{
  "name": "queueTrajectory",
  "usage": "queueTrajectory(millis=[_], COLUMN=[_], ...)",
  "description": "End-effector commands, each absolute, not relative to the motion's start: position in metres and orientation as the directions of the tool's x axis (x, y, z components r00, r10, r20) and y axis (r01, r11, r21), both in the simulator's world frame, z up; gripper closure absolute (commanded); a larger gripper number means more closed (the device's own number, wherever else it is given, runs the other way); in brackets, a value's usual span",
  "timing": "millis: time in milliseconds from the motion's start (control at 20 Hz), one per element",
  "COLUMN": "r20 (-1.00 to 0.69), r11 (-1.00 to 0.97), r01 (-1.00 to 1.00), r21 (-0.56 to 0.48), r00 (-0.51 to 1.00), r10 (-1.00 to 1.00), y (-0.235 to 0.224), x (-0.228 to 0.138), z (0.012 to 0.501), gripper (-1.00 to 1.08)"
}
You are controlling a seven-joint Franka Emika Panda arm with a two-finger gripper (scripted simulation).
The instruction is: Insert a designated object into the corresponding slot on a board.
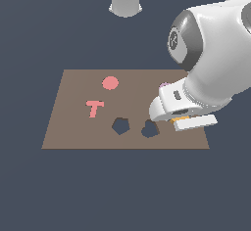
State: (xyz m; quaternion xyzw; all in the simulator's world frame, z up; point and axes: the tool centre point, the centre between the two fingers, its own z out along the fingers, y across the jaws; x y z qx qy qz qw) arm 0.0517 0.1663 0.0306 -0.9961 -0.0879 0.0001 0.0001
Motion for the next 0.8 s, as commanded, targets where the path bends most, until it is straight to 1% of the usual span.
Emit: queueTrajectory(millis=[0, 550, 750], r20=[0.0, 0.0, 0.0], r11=[-0.983, -0.968, -0.963], r01=[0.181, 0.252, 0.27], r21=[0.0, 0.0, 0.0], r00=[0.983, 0.968, 0.963], r10=[0.181, 0.252, 0.27], y=[0.158, 0.095, 0.08], x=[0.054, 0.076, 0.083], z=[0.032, 0.038, 0.04], gripper=[1.08, 1.08, 1.08])
